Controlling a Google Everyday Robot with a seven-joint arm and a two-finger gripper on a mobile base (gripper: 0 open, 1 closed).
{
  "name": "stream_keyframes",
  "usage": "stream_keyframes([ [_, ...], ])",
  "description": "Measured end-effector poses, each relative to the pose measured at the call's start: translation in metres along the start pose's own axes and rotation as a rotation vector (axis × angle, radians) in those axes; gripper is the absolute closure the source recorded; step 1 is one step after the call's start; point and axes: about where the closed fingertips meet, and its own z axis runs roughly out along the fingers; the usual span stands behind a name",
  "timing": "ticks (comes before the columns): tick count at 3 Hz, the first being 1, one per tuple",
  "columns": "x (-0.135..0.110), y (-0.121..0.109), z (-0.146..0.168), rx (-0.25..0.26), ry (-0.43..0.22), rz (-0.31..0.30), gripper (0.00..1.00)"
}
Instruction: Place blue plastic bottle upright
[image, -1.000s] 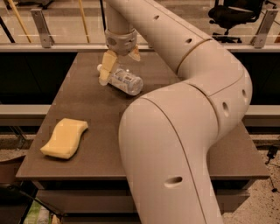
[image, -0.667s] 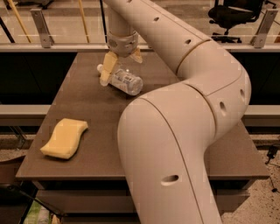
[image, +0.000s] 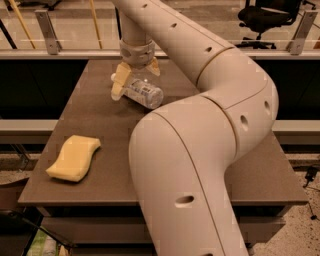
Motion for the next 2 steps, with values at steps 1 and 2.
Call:
stream_keyframes([
  [1,-0.006,0.0062,0.0079,-0.014,0.005,-0.025,0.0],
  [2,-0.0073,0.0103,0.0159,-0.023,0.012,-0.043,0.18],
])
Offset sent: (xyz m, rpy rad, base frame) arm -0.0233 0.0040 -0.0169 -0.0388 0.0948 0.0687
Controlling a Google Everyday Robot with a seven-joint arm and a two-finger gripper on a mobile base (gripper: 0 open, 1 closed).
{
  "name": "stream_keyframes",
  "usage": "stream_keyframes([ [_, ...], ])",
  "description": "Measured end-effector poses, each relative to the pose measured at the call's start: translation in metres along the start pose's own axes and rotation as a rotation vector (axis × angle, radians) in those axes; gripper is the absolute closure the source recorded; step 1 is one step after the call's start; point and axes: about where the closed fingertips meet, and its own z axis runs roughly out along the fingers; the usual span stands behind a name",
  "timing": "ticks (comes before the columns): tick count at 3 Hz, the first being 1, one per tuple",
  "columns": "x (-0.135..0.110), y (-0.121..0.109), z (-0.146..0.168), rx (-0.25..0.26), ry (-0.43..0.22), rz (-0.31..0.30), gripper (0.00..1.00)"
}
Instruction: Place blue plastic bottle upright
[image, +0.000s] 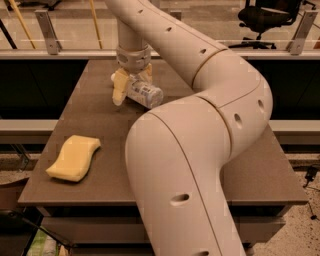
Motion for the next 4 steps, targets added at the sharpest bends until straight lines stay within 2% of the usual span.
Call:
stream_keyframes([
  [3,-0.0159,-0.0039,0.0089,0.012,-0.045,-0.002,0.87],
  [4,-0.0161,-0.0038,0.0072,0.012,-0.044,-0.002,1.0],
])
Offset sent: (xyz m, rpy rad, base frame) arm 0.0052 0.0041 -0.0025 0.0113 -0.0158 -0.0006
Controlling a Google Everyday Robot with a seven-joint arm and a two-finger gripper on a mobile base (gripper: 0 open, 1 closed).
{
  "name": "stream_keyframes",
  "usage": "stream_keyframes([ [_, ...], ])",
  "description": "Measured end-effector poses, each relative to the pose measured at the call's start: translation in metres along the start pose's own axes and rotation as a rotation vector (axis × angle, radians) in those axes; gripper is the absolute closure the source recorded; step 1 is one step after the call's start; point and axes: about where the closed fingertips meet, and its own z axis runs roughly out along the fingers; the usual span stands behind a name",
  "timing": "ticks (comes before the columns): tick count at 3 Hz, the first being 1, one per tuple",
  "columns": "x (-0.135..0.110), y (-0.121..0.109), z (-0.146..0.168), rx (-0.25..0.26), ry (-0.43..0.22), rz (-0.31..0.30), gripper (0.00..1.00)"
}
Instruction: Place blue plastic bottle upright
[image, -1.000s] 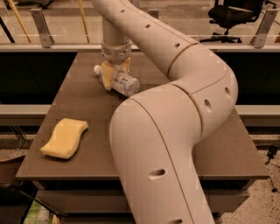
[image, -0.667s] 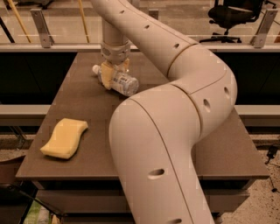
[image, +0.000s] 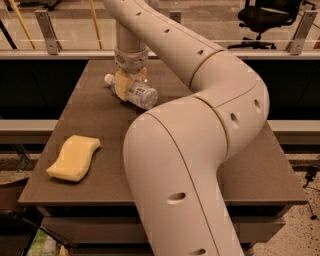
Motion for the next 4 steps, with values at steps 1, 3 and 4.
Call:
stream_keyframes([
  [1,0.0,-0.003,-0.006,0.006,-0.043,0.001,1.0],
  [3,0.013,-0.01,-0.04,0.01,-0.228,-0.056,1.0],
  [4,0.02,-0.013,-0.059,0.023,-0.307,-0.084,1.0],
])
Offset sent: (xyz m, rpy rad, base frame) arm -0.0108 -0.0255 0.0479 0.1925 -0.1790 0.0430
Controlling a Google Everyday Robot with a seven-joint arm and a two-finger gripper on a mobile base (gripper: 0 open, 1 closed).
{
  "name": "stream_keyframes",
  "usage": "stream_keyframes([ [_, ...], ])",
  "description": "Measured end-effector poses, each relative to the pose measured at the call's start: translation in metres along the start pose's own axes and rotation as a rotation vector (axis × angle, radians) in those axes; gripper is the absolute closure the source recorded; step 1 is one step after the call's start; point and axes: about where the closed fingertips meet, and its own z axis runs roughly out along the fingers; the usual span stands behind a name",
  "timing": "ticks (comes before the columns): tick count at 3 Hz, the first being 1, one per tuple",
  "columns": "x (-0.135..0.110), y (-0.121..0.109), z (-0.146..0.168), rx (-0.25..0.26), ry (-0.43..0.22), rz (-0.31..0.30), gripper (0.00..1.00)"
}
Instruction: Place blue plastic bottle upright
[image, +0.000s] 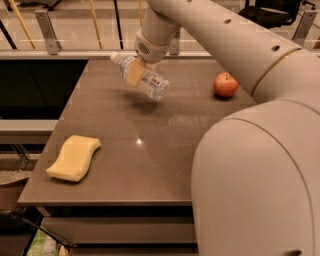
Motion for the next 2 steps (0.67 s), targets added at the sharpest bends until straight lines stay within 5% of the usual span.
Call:
stream_keyframes([
  [2,-0.006,0.002,-0.033,-0.003,-0.187,-0.066,1.0],
])
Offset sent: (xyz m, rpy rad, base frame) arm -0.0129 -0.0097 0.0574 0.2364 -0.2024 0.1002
